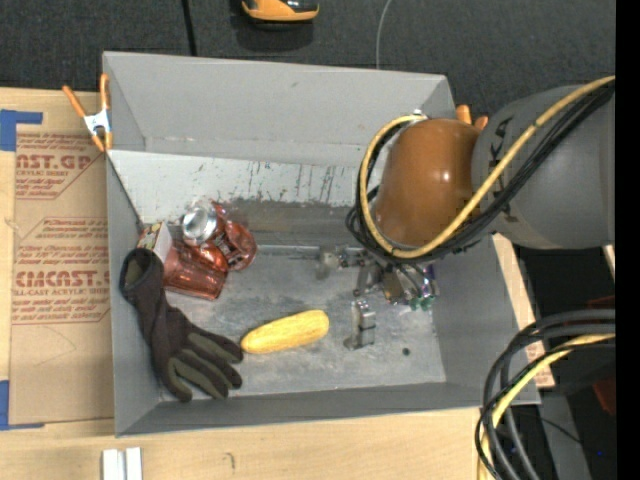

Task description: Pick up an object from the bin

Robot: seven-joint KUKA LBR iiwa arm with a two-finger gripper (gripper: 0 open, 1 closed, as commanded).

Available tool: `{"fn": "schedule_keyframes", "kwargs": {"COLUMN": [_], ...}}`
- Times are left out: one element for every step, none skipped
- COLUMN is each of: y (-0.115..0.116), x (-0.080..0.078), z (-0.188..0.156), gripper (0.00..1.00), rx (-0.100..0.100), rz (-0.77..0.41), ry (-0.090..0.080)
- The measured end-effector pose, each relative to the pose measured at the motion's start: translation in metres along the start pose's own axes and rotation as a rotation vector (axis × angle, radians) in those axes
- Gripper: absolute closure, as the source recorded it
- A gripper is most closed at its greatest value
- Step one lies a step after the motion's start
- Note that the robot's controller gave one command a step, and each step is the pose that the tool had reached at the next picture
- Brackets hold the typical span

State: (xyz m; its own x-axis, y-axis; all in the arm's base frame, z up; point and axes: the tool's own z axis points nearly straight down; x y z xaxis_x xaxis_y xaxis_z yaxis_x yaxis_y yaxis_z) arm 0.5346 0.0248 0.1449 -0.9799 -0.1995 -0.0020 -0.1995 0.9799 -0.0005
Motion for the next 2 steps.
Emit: {"fn": "schedule_keyframes", "kwargs": {"y": [0.0232, 0.0231], "x": [-0.0201, -0.0201], "z": [0.0537, 0.0537], "gripper": [1.00, 1.00], "rx": [-0.001, -0.001], "rz": [-0.213, -0.213], "ry": [0.001, 0.001]}}
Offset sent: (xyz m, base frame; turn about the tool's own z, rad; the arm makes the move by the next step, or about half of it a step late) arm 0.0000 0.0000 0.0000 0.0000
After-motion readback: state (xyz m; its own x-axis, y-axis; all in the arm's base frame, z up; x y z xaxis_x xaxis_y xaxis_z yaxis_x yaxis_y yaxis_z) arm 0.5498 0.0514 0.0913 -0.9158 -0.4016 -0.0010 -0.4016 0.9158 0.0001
